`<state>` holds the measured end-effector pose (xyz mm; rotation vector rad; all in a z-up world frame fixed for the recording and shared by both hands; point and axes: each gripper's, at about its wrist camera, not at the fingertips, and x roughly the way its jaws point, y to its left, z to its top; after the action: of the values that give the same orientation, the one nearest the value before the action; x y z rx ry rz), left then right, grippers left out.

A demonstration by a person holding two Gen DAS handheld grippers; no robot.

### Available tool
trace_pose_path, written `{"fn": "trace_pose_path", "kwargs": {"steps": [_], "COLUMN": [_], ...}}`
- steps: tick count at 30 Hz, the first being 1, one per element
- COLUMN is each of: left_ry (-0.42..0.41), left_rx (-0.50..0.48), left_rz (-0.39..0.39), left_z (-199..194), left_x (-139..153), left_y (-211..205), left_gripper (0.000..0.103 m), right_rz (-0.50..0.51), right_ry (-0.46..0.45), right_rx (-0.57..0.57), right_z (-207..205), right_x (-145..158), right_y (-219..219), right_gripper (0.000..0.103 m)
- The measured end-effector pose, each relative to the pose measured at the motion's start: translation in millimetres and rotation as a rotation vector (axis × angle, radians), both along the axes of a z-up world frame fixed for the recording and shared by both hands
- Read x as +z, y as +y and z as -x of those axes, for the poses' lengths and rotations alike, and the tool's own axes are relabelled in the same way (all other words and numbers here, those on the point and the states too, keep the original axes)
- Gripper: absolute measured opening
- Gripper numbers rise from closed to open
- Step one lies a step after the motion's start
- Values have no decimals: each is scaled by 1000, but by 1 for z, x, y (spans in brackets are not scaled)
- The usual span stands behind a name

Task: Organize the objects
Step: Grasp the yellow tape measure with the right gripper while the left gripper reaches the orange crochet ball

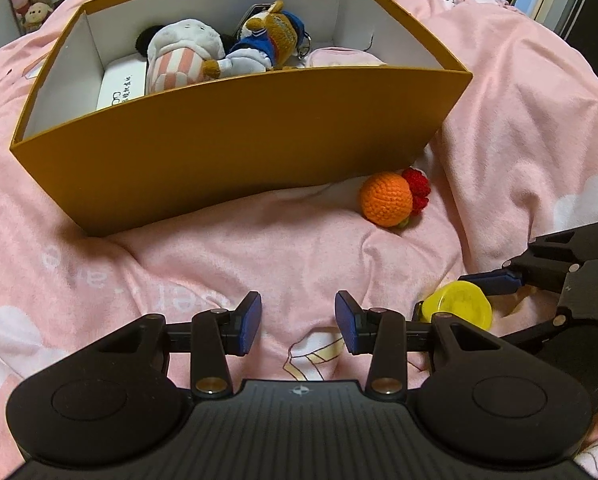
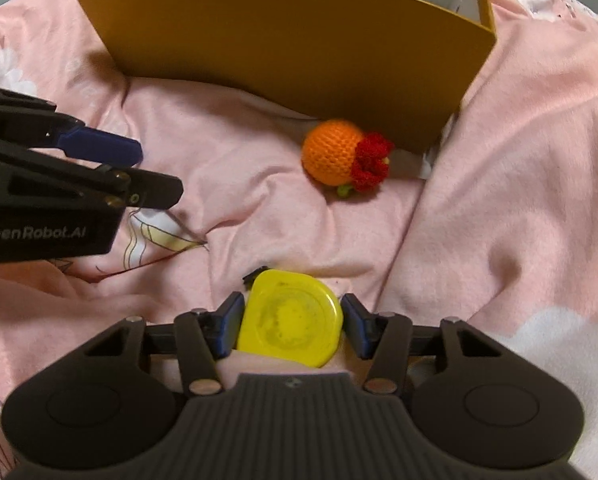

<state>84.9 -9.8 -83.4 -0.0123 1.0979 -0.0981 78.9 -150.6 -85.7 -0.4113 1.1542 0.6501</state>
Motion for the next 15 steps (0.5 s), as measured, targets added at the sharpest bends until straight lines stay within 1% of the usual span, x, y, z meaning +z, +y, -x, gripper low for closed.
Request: {"fn": "trace_pose_path", "kwargs": {"steps": [2, 4, 6, 10, 11, 15], "left_ry": [-4, -18, -34, -76, -92, -138], "left_rx": [6, 10, 10, -15, -25, -54], "left_rz": [-1, 6, 20, 46, 52, 69], "left_z": [0, 1, 1, 2, 2, -1], "left_x": [1, 3, 6, 11, 13, 19], "left_y": [1, 1, 2, 1, 1, -2], "left_gripper": [48, 48, 48, 47, 47, 47], "right_rz": [-4, -15, -31, -81, -87, -99], "right_ry": [12, 4, -30, -131, -151, -197], "right_rx": [-7, -15, -9, 46, 46, -19], "right_z": [-1, 0, 6, 19, 15, -2], "right_x": [-2, 0, 8, 29, 33, 43], "right_y": [-1, -3, -4, -2, -1, -12], "right_gripper": [55, 55, 55, 54, 54, 55]}}
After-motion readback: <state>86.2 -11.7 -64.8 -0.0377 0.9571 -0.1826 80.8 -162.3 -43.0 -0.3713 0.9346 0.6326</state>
